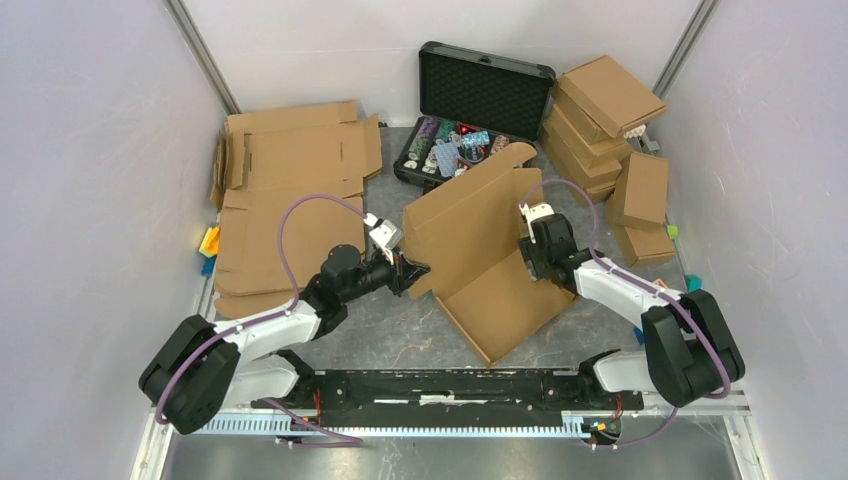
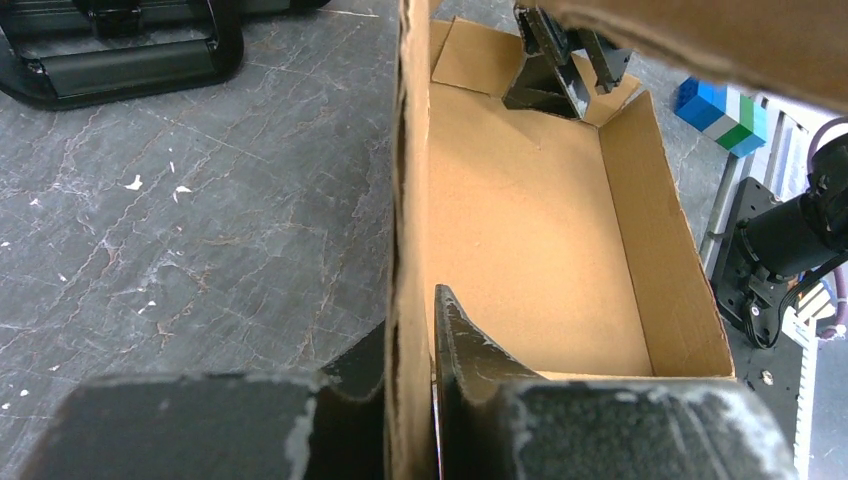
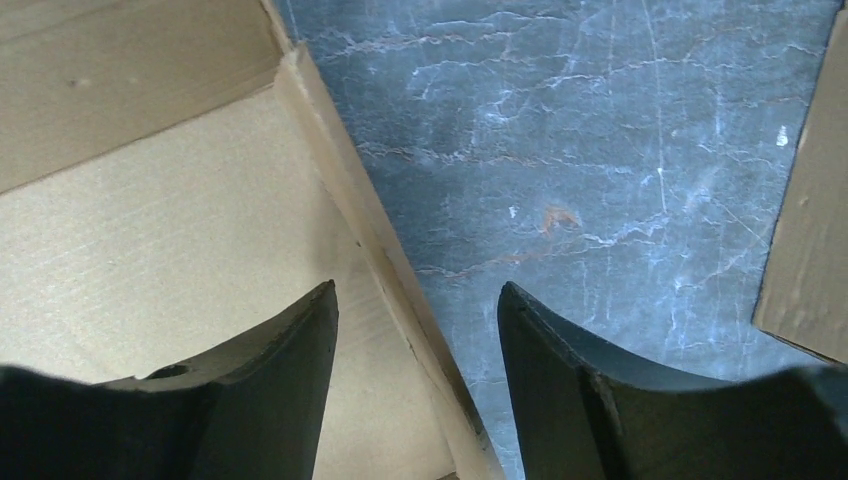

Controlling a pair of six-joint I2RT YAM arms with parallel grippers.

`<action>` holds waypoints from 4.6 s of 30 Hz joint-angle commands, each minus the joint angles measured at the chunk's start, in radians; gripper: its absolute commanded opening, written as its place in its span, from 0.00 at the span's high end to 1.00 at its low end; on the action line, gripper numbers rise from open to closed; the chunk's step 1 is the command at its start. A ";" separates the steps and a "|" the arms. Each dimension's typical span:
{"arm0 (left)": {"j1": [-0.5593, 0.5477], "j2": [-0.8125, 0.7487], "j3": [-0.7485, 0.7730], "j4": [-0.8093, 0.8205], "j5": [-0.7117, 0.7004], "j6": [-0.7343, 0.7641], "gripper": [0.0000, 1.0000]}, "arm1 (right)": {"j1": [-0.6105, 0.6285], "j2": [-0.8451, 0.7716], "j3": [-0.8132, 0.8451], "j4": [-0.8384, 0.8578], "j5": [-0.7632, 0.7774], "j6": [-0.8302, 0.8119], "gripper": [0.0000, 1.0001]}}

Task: Fold the paper box

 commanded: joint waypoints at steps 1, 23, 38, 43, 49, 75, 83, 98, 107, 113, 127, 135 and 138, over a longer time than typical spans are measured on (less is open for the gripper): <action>-0.005 -0.023 0.024 0.018 0.007 0.044 0.82 | 0.002 -0.019 -0.010 -0.026 0.051 0.039 0.36; -0.008 -0.028 0.004 0.071 0.007 0.018 0.65 | 0.083 -0.010 -0.003 0.040 -0.040 0.137 0.57; -0.007 -0.102 -0.016 -0.003 -0.178 0.046 0.79 | 0.112 -0.150 -0.085 0.099 -0.090 0.190 0.31; -0.008 -0.123 -0.028 -0.002 -0.207 0.049 0.70 | 0.070 -0.258 -0.125 0.077 -0.066 0.182 0.30; -0.008 -0.154 -0.037 -0.008 -0.198 0.043 0.58 | 0.043 -0.321 -0.155 0.022 -0.085 0.170 0.37; -0.007 -0.216 0.068 -0.201 -0.443 0.025 0.67 | 0.176 -0.682 -0.426 0.185 -0.351 0.405 0.27; -0.007 -0.213 0.071 -0.193 -0.429 0.049 0.67 | 0.174 -0.725 -0.201 -0.058 -0.013 0.252 0.06; -0.007 -0.237 0.069 -0.200 -0.409 0.035 0.67 | -0.070 -0.470 0.140 0.107 -0.365 0.100 0.02; -0.007 -0.274 0.097 -0.264 -0.395 0.003 0.67 | -0.087 -0.342 0.087 0.316 -0.544 0.099 0.20; -0.008 -0.304 0.136 -0.354 -0.383 -0.047 0.67 | -0.087 -0.346 0.080 0.340 -0.592 0.091 0.57; -0.014 -0.340 0.283 -0.676 -0.460 -0.164 0.68 | -0.087 -0.463 -0.012 0.338 -0.598 0.102 0.96; -0.018 -0.424 0.286 -0.801 -0.515 -0.177 0.64 | -0.086 -0.518 -0.062 0.331 -0.533 0.118 0.99; -0.018 -0.436 0.285 -0.810 -0.520 -0.177 0.65 | -0.085 -0.524 -0.074 0.335 -0.538 0.124 0.99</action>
